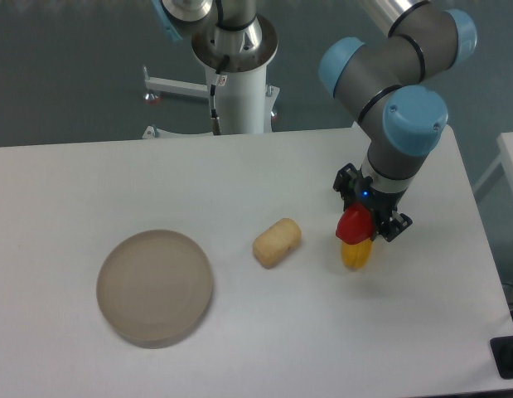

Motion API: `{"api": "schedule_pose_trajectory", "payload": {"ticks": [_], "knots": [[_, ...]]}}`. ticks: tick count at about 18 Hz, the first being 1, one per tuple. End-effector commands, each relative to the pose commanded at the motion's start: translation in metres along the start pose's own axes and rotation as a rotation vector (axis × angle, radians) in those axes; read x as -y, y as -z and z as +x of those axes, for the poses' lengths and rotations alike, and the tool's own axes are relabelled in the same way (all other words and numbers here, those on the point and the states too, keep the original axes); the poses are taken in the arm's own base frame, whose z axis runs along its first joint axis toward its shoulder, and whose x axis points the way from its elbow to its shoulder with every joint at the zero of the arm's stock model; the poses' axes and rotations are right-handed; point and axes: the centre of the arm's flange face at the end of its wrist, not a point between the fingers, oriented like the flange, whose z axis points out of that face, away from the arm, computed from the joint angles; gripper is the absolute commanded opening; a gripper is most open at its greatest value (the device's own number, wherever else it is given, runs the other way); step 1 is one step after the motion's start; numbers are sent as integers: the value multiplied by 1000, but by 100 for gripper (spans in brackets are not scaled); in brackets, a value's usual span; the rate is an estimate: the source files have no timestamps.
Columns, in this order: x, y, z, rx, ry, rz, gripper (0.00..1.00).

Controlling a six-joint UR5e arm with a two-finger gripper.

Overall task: Place the red pepper on the plate
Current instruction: 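Carry the held red pepper with the gripper over to the round plate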

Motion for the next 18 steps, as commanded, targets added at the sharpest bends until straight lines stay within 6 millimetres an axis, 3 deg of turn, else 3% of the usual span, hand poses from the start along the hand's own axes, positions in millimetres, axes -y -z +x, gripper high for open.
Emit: {"api": "schedule_pose_trajectory", "payload": {"ticks": [5,7,10,14,18], "knots": [[4,4,0,8,0,7,38],[18,1,7,-3,-14,33,38],[53,5,25,-1,-61,33,38],[127,1,67,-13,23,30,37],[204,-11,115,10,-36,42,37]]}}
